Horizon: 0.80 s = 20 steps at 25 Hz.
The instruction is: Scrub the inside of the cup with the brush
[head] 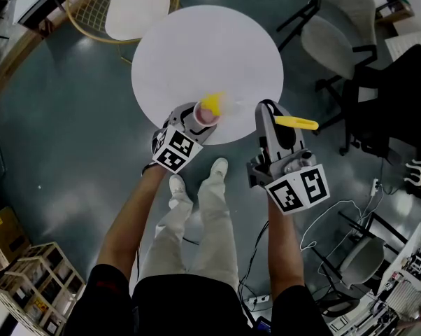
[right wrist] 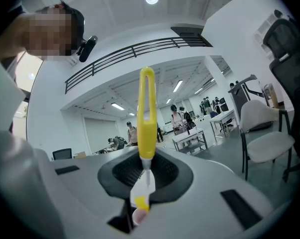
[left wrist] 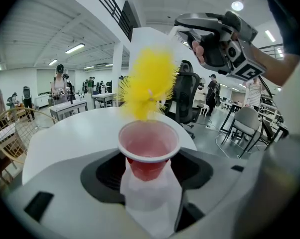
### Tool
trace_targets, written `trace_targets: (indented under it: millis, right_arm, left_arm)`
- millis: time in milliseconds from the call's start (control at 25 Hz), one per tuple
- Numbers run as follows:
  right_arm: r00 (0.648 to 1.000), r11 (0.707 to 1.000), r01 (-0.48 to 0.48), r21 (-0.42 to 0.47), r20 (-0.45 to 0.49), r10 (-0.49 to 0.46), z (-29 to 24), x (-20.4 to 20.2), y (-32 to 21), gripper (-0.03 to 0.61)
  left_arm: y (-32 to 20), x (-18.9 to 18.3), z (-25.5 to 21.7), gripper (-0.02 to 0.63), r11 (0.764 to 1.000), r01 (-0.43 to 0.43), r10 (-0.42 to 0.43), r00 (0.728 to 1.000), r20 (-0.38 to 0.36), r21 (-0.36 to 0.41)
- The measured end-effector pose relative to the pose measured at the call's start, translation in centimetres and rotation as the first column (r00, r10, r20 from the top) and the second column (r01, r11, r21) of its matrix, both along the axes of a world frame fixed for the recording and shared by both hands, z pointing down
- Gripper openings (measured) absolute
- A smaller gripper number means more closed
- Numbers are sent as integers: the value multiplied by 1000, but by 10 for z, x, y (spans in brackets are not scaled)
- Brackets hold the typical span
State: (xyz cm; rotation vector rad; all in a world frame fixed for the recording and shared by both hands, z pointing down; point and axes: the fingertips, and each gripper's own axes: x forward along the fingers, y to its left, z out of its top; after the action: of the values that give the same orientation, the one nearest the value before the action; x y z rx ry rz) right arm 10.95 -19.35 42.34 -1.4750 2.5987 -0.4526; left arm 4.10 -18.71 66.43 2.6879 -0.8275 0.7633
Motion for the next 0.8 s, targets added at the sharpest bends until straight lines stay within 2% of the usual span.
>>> trace_targets:
  millis: [200,520,800]
  right_arm:
    - [1000,1000,-1,3,0,1,-2,1,1,46]
    - [1000,1000,-8,-4,4,8,2,4,0,46]
    - [1000,1000,-6,-1,8,6,2,3,-2,46]
  left_arm:
    - [-5,-1,-1,291,999,34,-34,999,-2,2]
    - [-10,2,-5,423,998,58,-57,997,-60,27]
    - [-10,4,-9,456,998,56,-53,995,-82,27]
